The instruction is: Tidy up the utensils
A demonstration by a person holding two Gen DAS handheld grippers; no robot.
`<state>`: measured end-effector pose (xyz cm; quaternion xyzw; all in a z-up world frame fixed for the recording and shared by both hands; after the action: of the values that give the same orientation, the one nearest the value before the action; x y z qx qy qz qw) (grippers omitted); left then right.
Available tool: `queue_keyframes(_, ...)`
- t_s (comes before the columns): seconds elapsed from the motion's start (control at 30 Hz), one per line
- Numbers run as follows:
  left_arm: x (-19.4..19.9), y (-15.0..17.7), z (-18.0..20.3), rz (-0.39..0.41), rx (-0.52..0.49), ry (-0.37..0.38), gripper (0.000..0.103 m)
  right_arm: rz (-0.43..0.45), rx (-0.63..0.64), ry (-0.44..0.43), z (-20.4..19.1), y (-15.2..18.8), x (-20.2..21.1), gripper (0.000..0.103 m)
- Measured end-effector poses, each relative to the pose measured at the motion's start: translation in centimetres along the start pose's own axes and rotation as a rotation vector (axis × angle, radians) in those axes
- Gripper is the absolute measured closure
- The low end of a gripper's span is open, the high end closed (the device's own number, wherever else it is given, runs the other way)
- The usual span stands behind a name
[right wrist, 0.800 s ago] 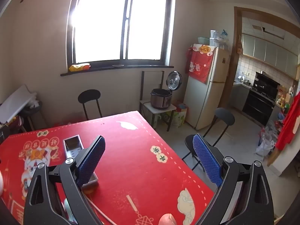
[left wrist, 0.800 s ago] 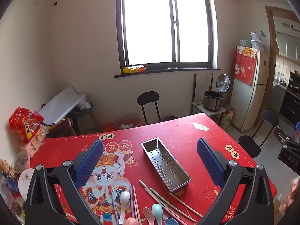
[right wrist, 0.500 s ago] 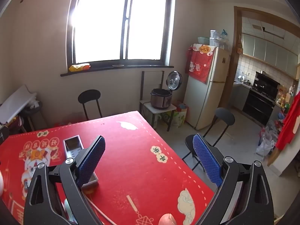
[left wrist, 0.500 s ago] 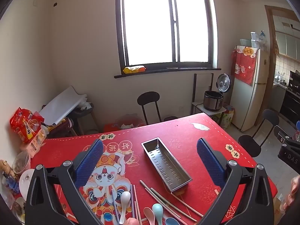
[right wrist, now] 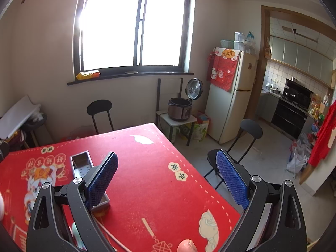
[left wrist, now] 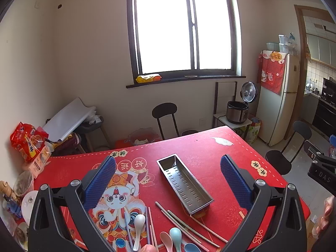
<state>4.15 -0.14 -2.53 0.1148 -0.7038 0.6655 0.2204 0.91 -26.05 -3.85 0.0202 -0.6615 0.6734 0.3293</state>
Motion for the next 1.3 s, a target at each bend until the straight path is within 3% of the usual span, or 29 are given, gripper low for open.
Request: queue_keyframes(1.3,0.33,-0.15,0.36,-0.006,-0.007,0.009,0.005,-0.010,-0.018,-0.003,0.32,0.01,-0.40,0.011)
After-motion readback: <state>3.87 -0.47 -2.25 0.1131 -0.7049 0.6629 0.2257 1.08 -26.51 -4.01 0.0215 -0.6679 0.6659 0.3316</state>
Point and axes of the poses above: each gripper's, at about its wrist camera, not at the fingertips, and x roughly against the way its jaws point, z to its right, y to its underside, the point moved 5 cm from there along -x, roughly the way its jaws point, and after that the axes turned 7 degrees about y, right-handed, at the moved point
